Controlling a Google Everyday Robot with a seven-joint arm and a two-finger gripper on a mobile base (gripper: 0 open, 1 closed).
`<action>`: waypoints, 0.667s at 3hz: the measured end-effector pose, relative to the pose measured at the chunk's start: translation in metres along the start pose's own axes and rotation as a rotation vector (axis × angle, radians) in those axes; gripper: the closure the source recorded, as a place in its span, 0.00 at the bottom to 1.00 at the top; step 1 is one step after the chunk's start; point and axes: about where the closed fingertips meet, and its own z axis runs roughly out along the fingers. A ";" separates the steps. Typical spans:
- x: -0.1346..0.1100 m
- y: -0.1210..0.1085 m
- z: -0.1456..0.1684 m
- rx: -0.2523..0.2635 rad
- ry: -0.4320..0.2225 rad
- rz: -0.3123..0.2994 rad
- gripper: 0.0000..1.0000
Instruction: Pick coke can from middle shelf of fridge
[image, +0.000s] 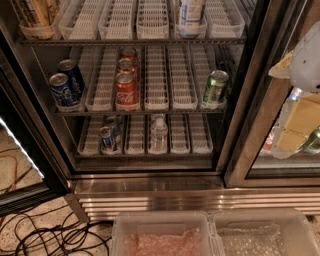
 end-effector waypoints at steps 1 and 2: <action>0.000 0.000 0.000 0.000 0.000 0.000 0.00; -0.018 0.003 0.006 0.001 -0.080 0.073 0.00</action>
Offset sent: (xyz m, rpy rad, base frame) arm 0.0074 0.0490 -0.0088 0.2677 -0.0184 -0.1424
